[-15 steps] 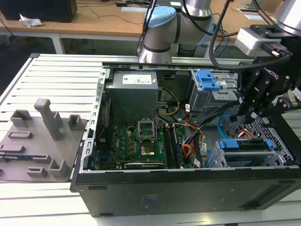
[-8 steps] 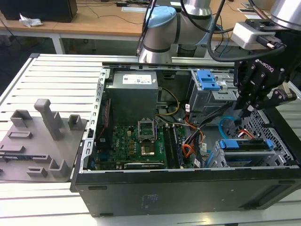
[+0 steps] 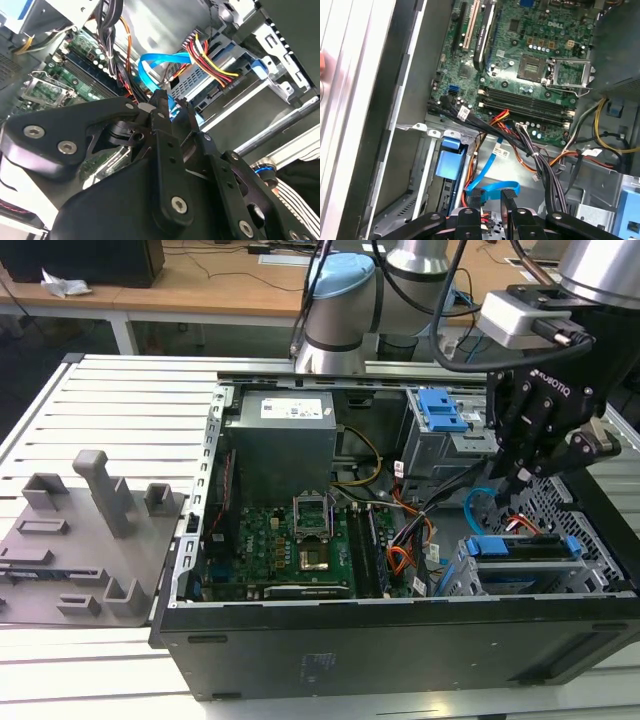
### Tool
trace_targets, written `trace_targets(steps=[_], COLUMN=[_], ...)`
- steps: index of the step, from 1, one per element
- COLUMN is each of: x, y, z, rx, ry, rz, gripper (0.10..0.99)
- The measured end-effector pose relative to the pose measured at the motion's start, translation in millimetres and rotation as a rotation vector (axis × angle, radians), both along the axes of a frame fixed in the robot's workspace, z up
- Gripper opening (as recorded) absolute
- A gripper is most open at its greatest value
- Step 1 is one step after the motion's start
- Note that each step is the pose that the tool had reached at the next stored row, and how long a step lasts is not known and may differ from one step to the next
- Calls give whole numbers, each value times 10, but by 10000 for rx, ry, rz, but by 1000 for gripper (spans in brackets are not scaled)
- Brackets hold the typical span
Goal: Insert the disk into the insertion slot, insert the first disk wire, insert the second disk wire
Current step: 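Insert the second disk wire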
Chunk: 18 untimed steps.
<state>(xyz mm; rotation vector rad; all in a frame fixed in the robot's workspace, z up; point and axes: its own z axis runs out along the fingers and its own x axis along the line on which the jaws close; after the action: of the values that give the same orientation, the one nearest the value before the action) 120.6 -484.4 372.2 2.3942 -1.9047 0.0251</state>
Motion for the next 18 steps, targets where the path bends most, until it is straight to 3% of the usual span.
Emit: trace_targets(steps=[7, 10, 12, 18], x=[0, 0, 0, -36], y=[-22, -51, -53, -54], z=[31, 8, -44, -85], rx=[1, 1, 0, -39], ry=[0, -1, 4, 2], rz=[12, 12, 37, 154], gripper=[302, 302, 302, 302])
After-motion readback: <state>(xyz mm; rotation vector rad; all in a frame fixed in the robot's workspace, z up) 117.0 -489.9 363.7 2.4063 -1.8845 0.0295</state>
